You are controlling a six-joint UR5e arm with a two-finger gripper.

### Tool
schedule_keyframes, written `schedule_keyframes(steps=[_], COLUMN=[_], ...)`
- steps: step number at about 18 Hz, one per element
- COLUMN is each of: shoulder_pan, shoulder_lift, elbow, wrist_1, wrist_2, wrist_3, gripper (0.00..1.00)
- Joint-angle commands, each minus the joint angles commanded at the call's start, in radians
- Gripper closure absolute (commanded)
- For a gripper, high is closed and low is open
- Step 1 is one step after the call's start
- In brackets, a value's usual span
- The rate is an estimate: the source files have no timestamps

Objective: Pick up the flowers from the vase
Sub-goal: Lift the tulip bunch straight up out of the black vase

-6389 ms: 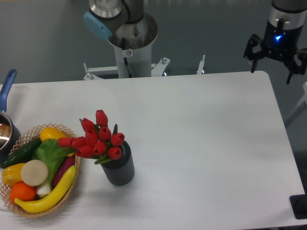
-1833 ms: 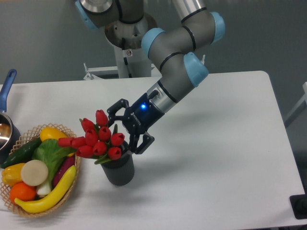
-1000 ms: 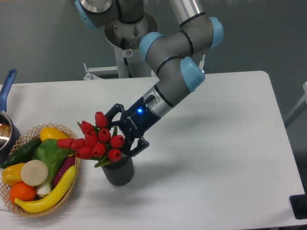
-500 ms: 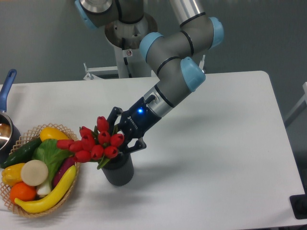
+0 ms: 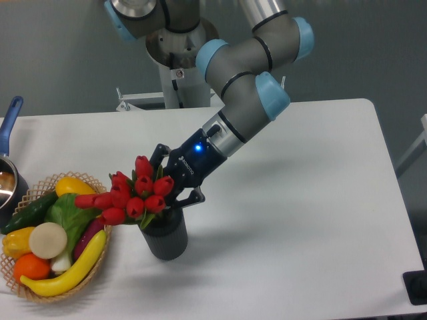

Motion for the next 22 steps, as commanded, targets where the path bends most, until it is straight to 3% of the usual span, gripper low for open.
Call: schedule_keyframes(steps=[8,22], shoulder_pan=[0.006,0.005], shoulder_lift=[0.049,0.127], elbow=[0.047,0.158], wrist_1=[0.0,0.0], wrist_2=[-0.078,-0.083], wrist_3=[-0.161,-0.403], gripper=[0.56,0.56])
